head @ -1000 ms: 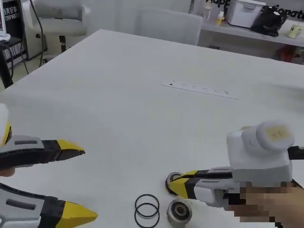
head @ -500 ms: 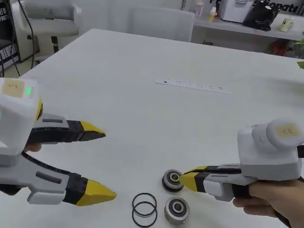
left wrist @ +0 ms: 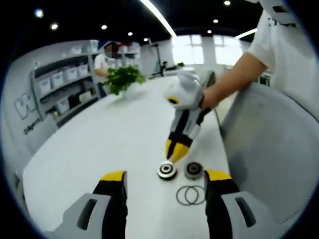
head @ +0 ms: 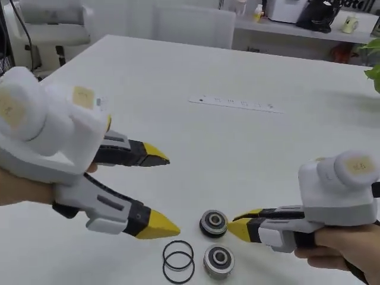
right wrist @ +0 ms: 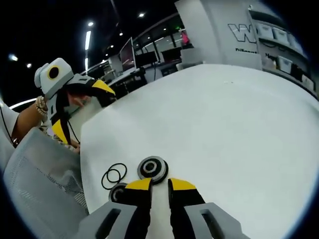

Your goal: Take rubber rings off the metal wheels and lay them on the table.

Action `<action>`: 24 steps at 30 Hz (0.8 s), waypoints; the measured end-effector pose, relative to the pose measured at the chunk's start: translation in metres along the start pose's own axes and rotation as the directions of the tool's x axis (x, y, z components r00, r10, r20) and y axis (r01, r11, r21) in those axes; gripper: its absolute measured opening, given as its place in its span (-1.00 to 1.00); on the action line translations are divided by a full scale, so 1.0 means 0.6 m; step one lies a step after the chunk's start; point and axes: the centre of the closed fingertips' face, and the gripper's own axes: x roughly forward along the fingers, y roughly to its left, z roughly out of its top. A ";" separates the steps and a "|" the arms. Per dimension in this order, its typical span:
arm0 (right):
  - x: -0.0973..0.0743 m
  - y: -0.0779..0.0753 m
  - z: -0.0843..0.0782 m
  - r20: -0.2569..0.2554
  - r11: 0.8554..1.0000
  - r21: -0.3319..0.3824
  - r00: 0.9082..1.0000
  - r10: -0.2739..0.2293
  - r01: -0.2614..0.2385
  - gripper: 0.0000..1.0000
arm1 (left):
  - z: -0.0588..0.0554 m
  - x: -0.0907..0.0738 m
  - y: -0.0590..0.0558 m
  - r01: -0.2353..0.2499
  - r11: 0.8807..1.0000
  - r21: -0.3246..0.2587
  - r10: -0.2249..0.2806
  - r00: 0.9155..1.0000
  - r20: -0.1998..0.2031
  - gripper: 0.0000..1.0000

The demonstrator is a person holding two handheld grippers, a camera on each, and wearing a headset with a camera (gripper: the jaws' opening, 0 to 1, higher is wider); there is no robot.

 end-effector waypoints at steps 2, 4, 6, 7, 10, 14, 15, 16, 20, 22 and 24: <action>0.000 0.000 -0.001 -0.001 1.000 -0.009 1.000 0.003 -0.003 -0.81 | 0.008 0.012 0.003 0.010 1.000 0.007 -0.010 1.000 0.009 0.25; 0.000 0.001 -0.002 -0.001 1.000 -0.010 1.000 0.004 -0.004 -0.81 | 0.013 0.021 0.005 0.017 1.000 0.009 -0.017 1.000 0.014 0.22; 0.000 0.000 -0.001 0.000 1.000 -0.017 1.000 0.003 -0.003 -0.79 | 0.015 0.033 0.008 0.024 1.000 0.011 -0.024 1.000 0.016 0.19; 0.000 -0.001 -0.002 0.001 1.000 -0.020 1.000 0.003 -0.003 -0.79 | 0.016 0.038 0.009 0.025 1.000 0.013 -0.025 1.000 0.016 0.18; 0.000 0.001 -0.001 0.004 0.999 -0.032 1.000 0.010 -0.009 -0.79 | 0.016 0.056 0.014 0.026 1.000 0.013 -0.027 0.999 0.017 0.12; 0.001 0.003 -0.003 0.001 0.999 -0.048 1.000 0.016 -0.016 -0.79 | 0.000 0.082 0.019 0.026 1.000 0.002 -0.026 1.000 -0.005 0.01; 0.001 0.006 -0.005 -0.003 0.998 -0.053 1.000 0.021 -0.021 -0.78 | -0.003 0.087 0.020 0.027 1.000 -0.005 -0.027 1.000 -0.009 -0.01; 0.002 0.008 -0.007 -0.007 0.998 -0.059 1.000 0.025 -0.025 -0.78 | -0.007 0.092 0.019 0.028 1.000 -0.010 -0.029 0.999 -0.014 -0.02; 0.007 0.010 -0.010 -0.019 0.996 -0.089 1.000 0.023 -0.025 -0.77 | -0.020 0.112 0.018 0.031 0.999 -0.012 -0.031 0.999 -0.030 -0.10; 0.010 0.012 -0.010 -0.021 0.995 -0.099 0.999 0.026 -0.028 -0.75 | -0.028 0.122 0.017 0.032 0.999 -0.014 -0.032 0.999 -0.041 -0.18; 0.011 0.014 -0.010 -0.020 0.994 -0.110 0.999 0.027 -0.029 -0.74 | -0.035 0.130 0.014 0.035 0.999 -0.016 -0.036 0.998 -0.048 -0.25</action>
